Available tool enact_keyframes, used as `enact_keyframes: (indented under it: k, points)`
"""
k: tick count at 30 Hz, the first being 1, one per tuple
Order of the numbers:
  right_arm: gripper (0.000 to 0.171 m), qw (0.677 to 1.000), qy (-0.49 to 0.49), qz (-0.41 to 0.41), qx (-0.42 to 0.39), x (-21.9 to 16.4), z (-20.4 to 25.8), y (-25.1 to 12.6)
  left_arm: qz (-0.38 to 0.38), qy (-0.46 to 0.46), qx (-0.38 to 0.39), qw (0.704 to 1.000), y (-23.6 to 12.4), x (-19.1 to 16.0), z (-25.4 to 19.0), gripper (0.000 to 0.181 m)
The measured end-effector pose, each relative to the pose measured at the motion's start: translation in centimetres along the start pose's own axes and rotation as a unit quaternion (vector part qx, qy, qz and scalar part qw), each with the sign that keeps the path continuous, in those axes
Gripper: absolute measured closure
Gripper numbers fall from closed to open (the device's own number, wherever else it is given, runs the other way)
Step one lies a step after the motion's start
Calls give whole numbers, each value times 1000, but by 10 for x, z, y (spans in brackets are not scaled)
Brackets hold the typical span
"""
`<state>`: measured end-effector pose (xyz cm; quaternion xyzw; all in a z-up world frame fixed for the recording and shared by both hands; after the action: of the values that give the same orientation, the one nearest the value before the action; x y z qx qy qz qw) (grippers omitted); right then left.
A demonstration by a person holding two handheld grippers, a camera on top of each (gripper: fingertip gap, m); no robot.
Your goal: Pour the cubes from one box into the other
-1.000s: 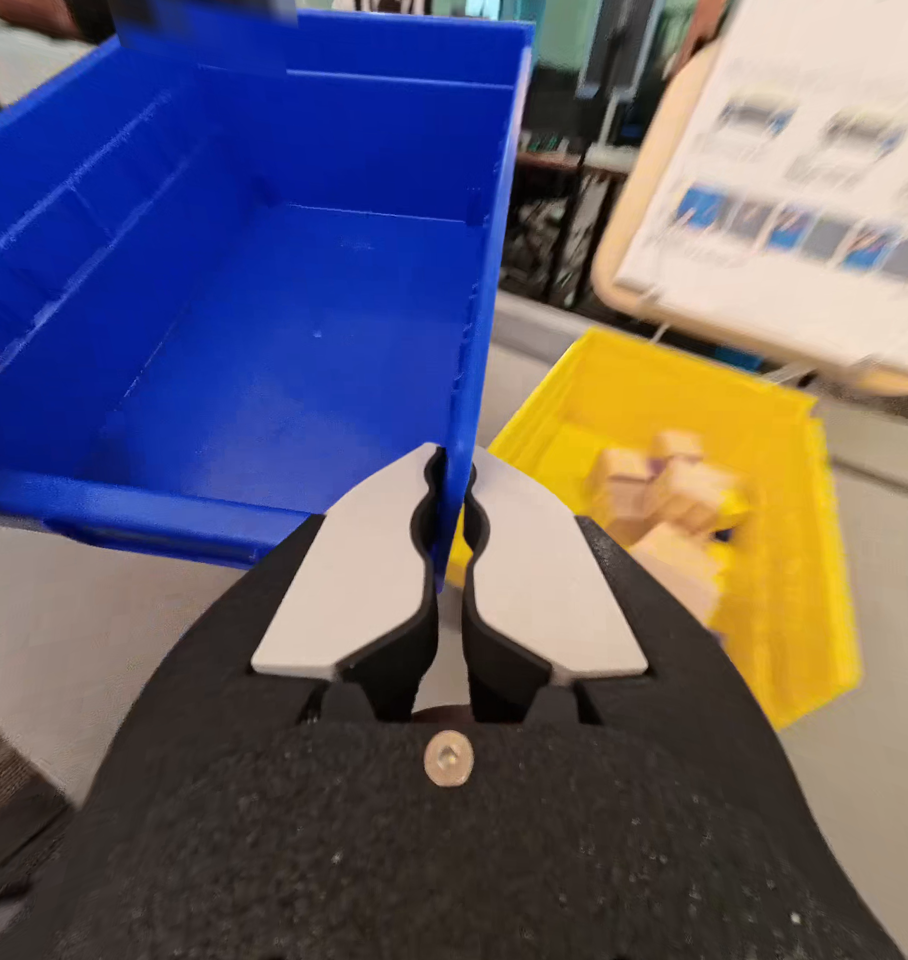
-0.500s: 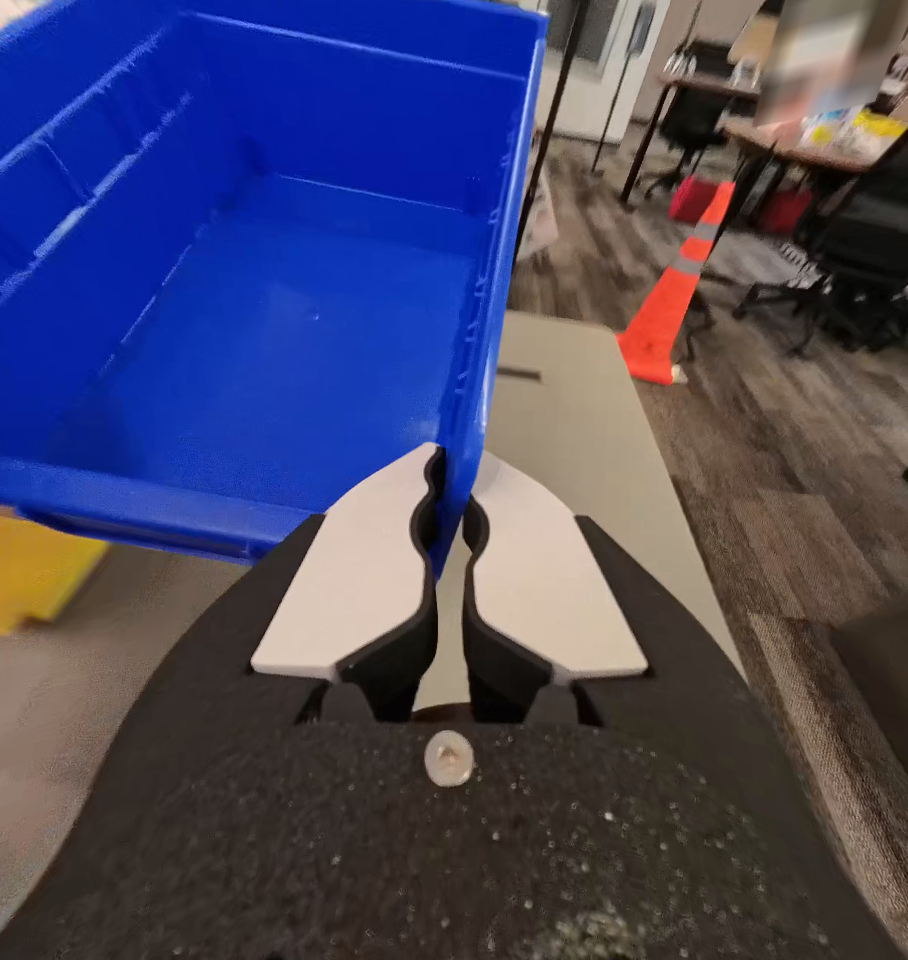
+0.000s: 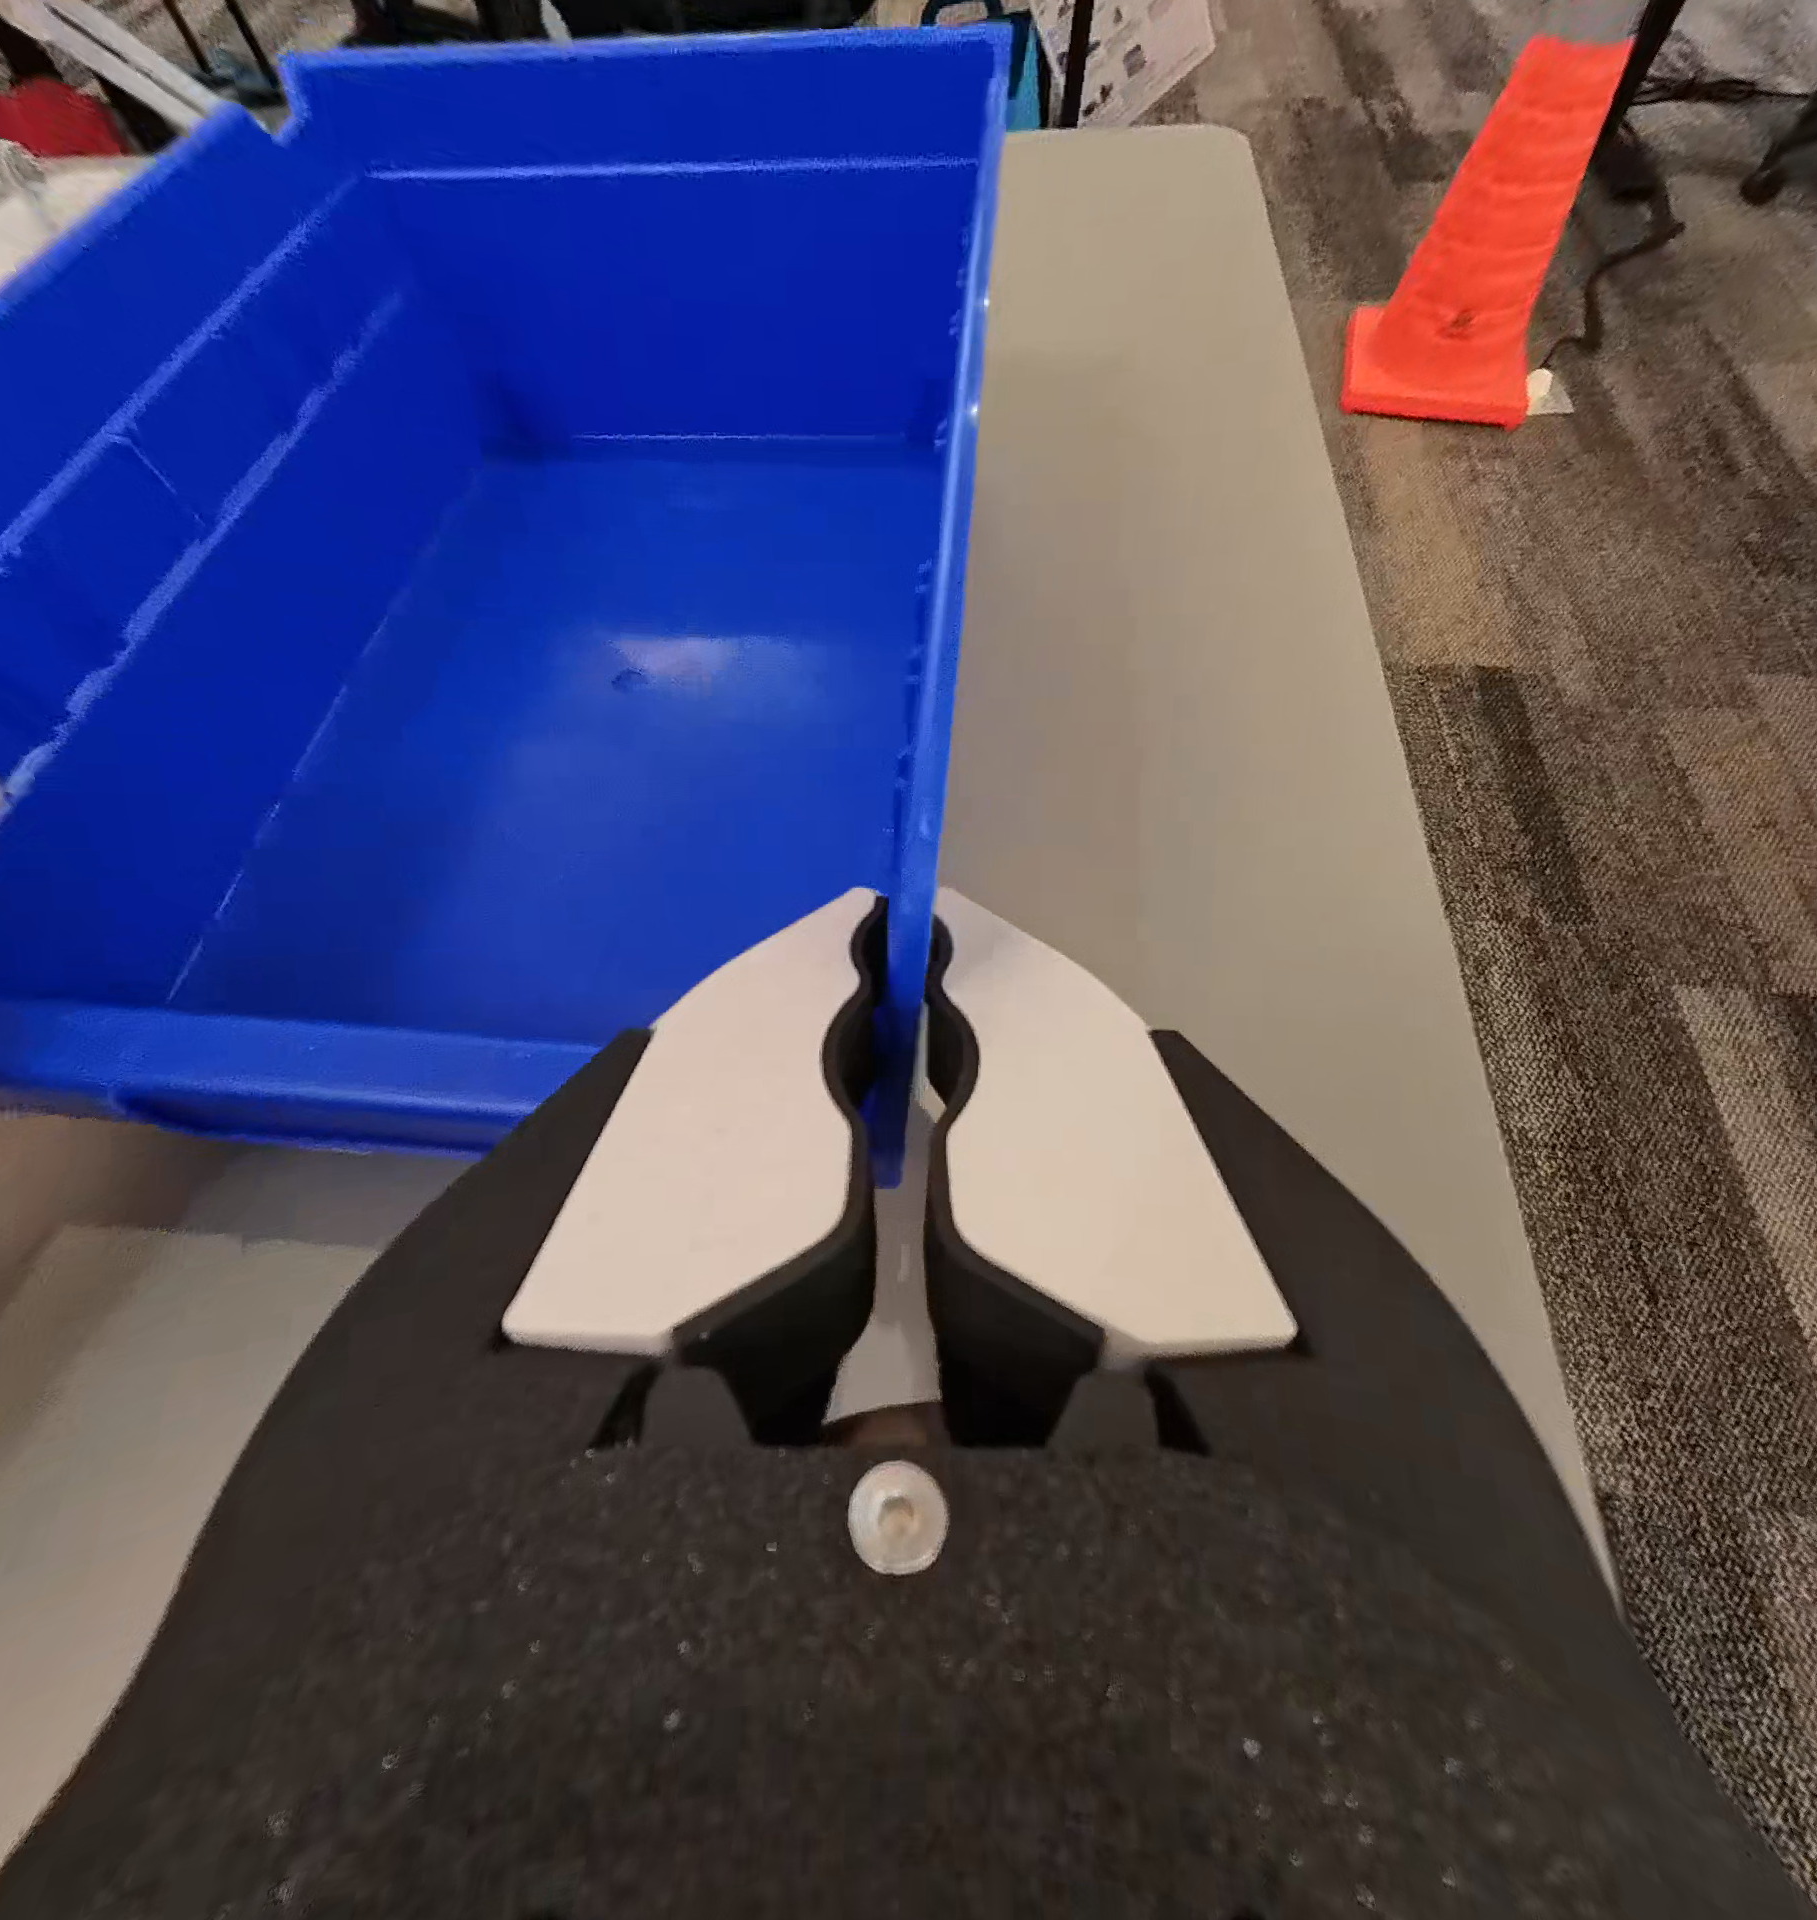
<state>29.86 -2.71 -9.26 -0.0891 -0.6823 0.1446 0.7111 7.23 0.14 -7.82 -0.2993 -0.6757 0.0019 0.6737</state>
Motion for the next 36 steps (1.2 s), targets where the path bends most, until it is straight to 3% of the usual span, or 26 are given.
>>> enact_keyframes:
  k: [2, 4, 6, 9, 12, 16, 19, 21, 23, 26, 28, 29, 32, 36]
  points:
    - [161, 1000, -4, -4, -15, 3, -3, -2, -7, -22, -45, 999, -1, -1, 3, 159]
    - [141, 999, -4, -18, -39, 14, -7, -11, -7, -20, -86, 996, -13, 4, 9, 148]
    - [140, 998, 2, -43, -47, 31, -8, -25, -16, -8, -108, 994, -38, 13, 23, 135]
    - [138, 993, -24, -113, -31, 63, 6, -47, -46, -15, -149, 988, -92, 32, 59, 132]
    - [134, 987, -66, -146, 18, 92, 46, -57, -94, 11, -113, 989, -145, 47, 119, 130]
    - [133, 976, -131, -146, 92, 103, 140, -42, -122, 48, 32, 991, -185, 36, 229, 129]
    - [130, 968, -108, -118, 193, 75, 234, -16, -115, 45, 109, 986, -190, 11, 296, 124]
    - [118, 967, -87, -80, 228, 45, 289, 1, -102, 0, 100, 990, -184, -8, 318, 120]
    - [115, 975, -89, -53, 198, 19, 324, 16, -92, -33, 62, 993, -172, -22, 324, 121]
    - [123, 986, -63, -7, 157, 3, 351, 38, -61, -71, 47, 994, -151, -30, 330, 126]
    - [150, 991, -56, 16, 118, -1, 353, 50, -42, -91, 57, 993, -143, -32, 333, 166]
    - [155, 992, -46, 14, 116, 0, 354, 51, -35, -75, 68, 994, -141, -33, 334, 171]
    - [165, 994, -86, 32, 58, 7, 362, 54, -16, 0, 112, 994, -140, -30, 328, 177]
    - [167, 994, -93, 40, 44, 35, 396, 56, -24, -65, 118, 991, -154, -20, 358, 178]
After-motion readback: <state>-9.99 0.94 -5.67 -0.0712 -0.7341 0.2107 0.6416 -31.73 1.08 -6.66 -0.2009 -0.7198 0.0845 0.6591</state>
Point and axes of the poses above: each gripper's, where its closed fingertips meet, y out along the fingers, x out of its top, z = x × y across the jaws, the point moved 9 cm from there along -y, back along the fingers, and after that the axes turned 10 degrees about -z, right-handed, at the moved point
